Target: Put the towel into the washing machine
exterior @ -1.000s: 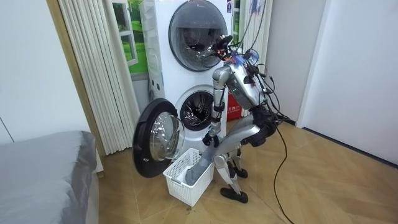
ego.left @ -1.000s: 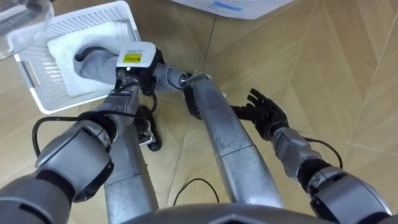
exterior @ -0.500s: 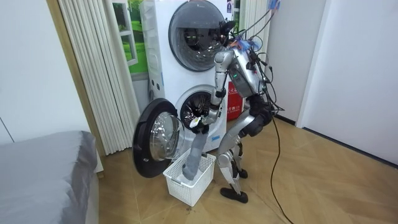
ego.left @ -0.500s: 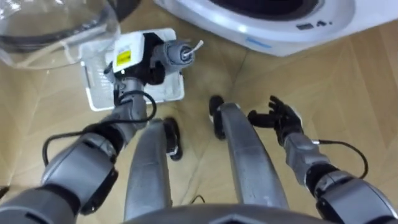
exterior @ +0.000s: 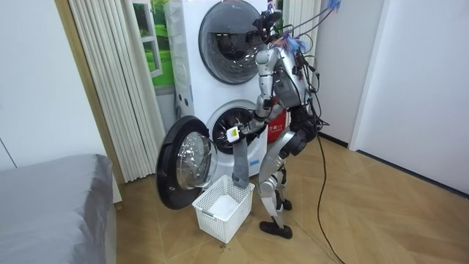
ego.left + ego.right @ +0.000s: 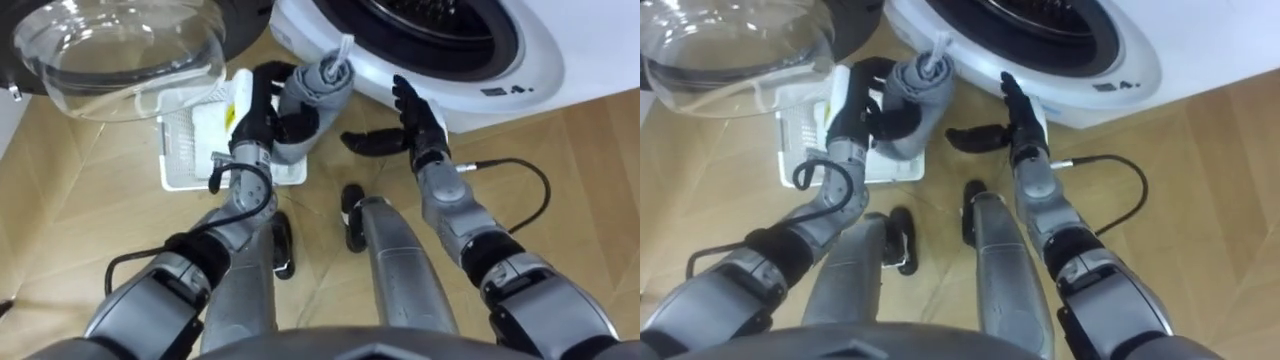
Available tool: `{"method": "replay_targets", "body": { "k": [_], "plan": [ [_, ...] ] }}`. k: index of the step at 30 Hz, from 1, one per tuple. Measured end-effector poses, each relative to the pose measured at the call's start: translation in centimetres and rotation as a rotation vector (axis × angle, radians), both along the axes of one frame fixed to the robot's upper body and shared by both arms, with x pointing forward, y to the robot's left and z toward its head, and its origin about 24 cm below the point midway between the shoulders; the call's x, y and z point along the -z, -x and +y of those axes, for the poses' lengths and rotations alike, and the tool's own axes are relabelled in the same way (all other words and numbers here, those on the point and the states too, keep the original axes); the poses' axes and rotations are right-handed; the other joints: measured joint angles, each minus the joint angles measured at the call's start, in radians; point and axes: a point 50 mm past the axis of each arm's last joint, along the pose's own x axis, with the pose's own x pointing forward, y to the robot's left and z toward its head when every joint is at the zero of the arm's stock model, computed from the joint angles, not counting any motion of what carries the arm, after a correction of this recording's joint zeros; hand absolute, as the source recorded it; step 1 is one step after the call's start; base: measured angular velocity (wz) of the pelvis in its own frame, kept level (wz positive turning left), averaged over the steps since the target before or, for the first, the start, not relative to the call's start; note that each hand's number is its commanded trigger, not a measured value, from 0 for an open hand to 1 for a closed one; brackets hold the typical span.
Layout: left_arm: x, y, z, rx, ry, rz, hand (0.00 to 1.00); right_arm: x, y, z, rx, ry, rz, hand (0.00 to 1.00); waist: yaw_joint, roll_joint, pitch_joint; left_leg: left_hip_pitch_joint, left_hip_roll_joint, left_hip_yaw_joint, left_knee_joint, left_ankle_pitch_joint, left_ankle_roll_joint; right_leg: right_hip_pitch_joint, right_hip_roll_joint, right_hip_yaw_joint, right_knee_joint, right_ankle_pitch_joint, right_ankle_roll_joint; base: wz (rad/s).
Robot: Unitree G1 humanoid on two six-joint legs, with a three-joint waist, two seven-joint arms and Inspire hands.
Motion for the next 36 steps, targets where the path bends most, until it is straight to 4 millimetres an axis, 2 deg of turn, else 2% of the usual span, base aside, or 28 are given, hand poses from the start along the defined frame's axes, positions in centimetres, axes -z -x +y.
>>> {"method": "replay_targets", "body": {
  "k": [3,8,13,16,23,28,29,31,36],
  "plan": [
    [0.1,0.0,-0.5,0.048,0.091,0.059,1.00,-0.1,0.0,0.0,-0.008,-0.004,-0.010,0.00,0.016,0.004,-0.0063,0.005,-0.006,-0.004,-0.013,0.010,0.003,0.007,-0.008,-0.013,-0.011,0.007,0.001,0.08],
    [-0.1,-0.5,-0.1,0.055,0.317,0.133,1.00,0.5,0.7,0.2,-0.064,-0.015,0.015,0.00,0.044,0.004,-0.0063,0.004,0.008,-0.005,-0.015,0.013,0.004,0.016,-0.003,-0.025,-0.035,0.021,0.000,-0.01],
    [-1.4,-1.1,-0.2,0.092,0.609,0.152,1.00,0.6,0.9,0.5,-0.129,0.008,0.019,0.00,0.042,0.004,-0.0064,-0.002,0.009,-0.009,-0.027,0.021,0.008,0.017,-0.006,-0.027,-0.056,0.032,0.004,0.01],
    [-1.4,-1.0,-0.4,0.134,0.708,0.186,1.00,0.6,1.1,0.5,-0.143,-0.007,0.017,0.00,0.040,0.006,-0.0072,0.001,0.014,-0.016,-0.028,0.021,0.008,0.031,-0.002,-0.030,-0.071,0.037,0.005,0.00],
    [-2.3,-1.3,-0.9,0.241,0.749,0.186,1.00,1.1,1.5,-0.8,-0.183,0.009,0.047,0.00,0.070,0.012,-0.0077,0.000,0.018,-0.028,-0.029,0.021,0.008,0.037,0.002,-0.047,-0.084,0.041,0.004,0.00],
    [-2.7,-1.7,0.0,0.275,0.737,0.174,1.00,1.3,1.7,-1.3,-0.226,0.017,0.070,0.00,0.087,0.018,-0.0068,0.001,0.022,-0.026,-0.032,0.024,0.003,0.037,0.004,-0.051,-0.085,0.044,-0.003,0.00],
    [-2.7,-1.7,0.1,0.280,0.739,0.174,1.00,1.4,1.7,-1.3,-0.231,0.017,0.074,0.09,0.090,0.018,-0.0068,0.001,0.022,-0.027,-0.033,0.025,0.002,0.037,0.004,-0.051,-0.086,0.045,-0.003,0.00],
    [-2.6,-1.7,0.5,0.300,0.752,0.188,1.00,1.7,1.9,-1.5,-0.246,0.023,0.099,1.00,0.091,0.020,-0.0066,-0.001,0.025,-0.029,-0.033,0.026,0.000,0.039,0.006,-0.052,-0.090,0.046,-0.006,0.00],
    [-2.1,-1.4,0.3,0.297,0.882,0.271,1.00,2.2,2.3,-1.7,-0.251,0.035,0.138,1.00,0.088,0.022,-0.0066,-0.011,0.027,-0.040,-0.033,0.026,-0.002,0.036,0.008,-0.058,-0.099,0.048,-0.008,0.01]
  ]
}}
